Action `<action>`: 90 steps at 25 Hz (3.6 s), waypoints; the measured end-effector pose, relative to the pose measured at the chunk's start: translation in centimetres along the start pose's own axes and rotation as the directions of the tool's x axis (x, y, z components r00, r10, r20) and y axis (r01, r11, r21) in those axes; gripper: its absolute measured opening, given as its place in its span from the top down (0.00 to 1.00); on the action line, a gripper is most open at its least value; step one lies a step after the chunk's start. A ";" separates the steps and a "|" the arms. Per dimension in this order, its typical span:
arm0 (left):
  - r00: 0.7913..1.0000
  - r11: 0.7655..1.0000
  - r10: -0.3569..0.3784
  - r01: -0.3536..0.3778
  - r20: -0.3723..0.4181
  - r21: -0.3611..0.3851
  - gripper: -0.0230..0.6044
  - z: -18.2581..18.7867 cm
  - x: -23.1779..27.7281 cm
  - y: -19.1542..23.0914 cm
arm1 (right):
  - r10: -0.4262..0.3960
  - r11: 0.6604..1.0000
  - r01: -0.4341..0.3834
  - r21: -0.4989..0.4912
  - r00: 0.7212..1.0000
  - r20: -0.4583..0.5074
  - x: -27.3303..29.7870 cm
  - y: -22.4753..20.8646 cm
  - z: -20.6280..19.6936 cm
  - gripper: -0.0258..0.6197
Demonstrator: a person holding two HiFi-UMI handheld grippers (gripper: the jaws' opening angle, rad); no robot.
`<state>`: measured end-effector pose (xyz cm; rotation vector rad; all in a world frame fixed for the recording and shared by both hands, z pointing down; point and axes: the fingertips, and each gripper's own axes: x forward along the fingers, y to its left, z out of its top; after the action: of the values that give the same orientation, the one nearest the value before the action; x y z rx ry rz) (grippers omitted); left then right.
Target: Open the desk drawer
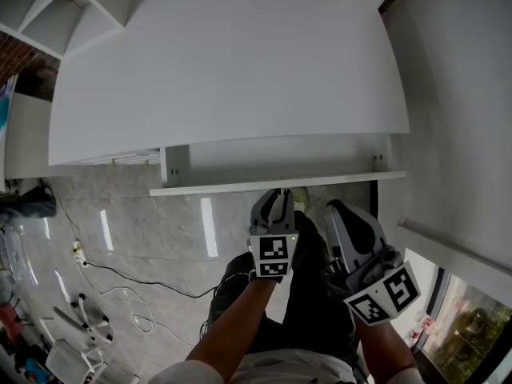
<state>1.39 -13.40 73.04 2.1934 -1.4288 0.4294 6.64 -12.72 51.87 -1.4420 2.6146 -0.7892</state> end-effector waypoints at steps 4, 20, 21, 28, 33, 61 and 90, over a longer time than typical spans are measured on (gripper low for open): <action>0.999 0.999 -0.031 0.031 -0.016 0.006 0.84 -1.4 -1.8 -0.9 | -0.004 1.000 0.004 -0.005 1.000 -0.010 -1.4 0.6 -0.9 0.93; 0.987 0.990 -0.129 0.133 -0.096 0.037 0.83 -6.3 -8.0 -4.1 | -0.029 1.000 0.029 -0.010 0.999 -0.030 -5.4 2.6 -3.0 0.93; 0.986 0.990 -0.132 0.136 -0.101 0.039 0.83 -6.5 -8.2 -4.2 | -0.030 1.000 0.030 -0.009 0.999 -0.030 -5.6 2.7 -3.0 0.93; 0.980 0.986 -0.150 0.158 -0.129 0.048 0.83 -7.5 -9.4 -4.9 | -0.040 0.999 0.040 -0.002 0.999 -0.034 -6.3 3.1 -2.8 0.93; 0.975 0.983 -0.165 0.175 -0.151 0.056 0.83 -7.9 -10.0 -5.1 | -0.044 0.999 0.044 -0.001 0.998 -0.039 -6.4 3.3 -2.6 0.93; 0.943 0.938 -0.329 0.332 -0.047 0.097 0.94 10.9 -18.6 -6.9 | 0.009 0.998 -0.013 -0.061 0.997 -0.070 -5.5 7.2 5.4 0.93; 0.889 0.941 -0.338 0.314 0.310 0.128 0.94 38.4 -26.0 -4.6 | 0.128 0.955 -0.132 -0.266 0.991 -0.034 -0.9 14.3 19.9 0.93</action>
<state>-5.00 -13.23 26.92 2.5986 -1.1730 -0.0048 1.68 -13.95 27.91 -1.3017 2.8834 -0.4482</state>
